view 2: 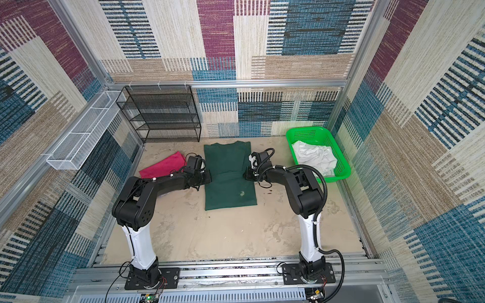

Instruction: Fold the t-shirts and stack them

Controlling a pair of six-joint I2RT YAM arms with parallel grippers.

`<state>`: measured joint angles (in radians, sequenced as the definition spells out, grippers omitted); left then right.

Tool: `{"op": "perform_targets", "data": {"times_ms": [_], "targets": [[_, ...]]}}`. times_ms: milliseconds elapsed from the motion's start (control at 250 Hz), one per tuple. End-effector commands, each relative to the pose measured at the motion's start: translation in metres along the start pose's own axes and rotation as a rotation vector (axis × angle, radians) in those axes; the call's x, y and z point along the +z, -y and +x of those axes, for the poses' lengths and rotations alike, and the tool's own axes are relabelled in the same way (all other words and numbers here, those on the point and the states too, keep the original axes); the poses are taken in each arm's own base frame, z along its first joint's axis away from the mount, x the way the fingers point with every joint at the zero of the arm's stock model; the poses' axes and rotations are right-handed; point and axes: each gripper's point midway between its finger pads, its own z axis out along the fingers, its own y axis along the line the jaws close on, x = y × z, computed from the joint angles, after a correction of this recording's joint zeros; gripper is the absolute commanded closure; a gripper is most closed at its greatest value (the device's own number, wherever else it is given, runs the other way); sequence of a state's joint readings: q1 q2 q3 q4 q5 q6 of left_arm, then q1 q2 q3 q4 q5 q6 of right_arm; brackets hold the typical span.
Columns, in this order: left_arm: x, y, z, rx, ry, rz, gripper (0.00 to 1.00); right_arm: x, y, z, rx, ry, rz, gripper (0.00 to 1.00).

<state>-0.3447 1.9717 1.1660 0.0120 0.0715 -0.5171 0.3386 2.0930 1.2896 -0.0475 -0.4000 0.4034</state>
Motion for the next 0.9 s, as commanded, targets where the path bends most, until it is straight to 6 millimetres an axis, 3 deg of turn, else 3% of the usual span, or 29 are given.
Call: {"op": "perform_targets", "data": {"times_ms": [0, 128, 228, 388, 524, 732, 896], "targets": [[0.003, -0.015, 0.019, -0.024, -0.062, -0.045, 0.85, -0.001, 0.022, 0.003, 0.008, 0.006, 0.057, 0.85], [-0.001, -0.017, 0.021, -0.016, -0.066, -0.048, 0.86, -0.001, 0.039, 0.015, 0.032, -0.021, 0.099, 0.86], [-0.010, -0.011, 0.015, 0.014, -0.052, -0.020, 0.87, -0.008, 0.037, 0.018, 0.028, -0.008, 0.095, 0.86], [-0.031, 0.041, -0.007, 0.054, 0.019, 0.218, 0.86, -0.020, 0.026, 0.009, 0.012, 0.027, 0.072, 0.87], [-0.035, 0.084, -0.015, 0.095, 0.040, 0.337, 0.86, -0.020, 0.021, 0.007, 0.015, 0.024, 0.047, 0.86], [-0.004, 0.134, -0.012, 0.099, -0.003, 0.421, 0.86, -0.017, 0.022, 0.010, 0.020, 0.011, 0.042, 0.86], [0.029, 0.145, -0.005, 0.036, -0.054, 0.437, 0.87, -0.017, 0.023, 0.014, 0.022, 0.001, 0.043, 0.86]]}}
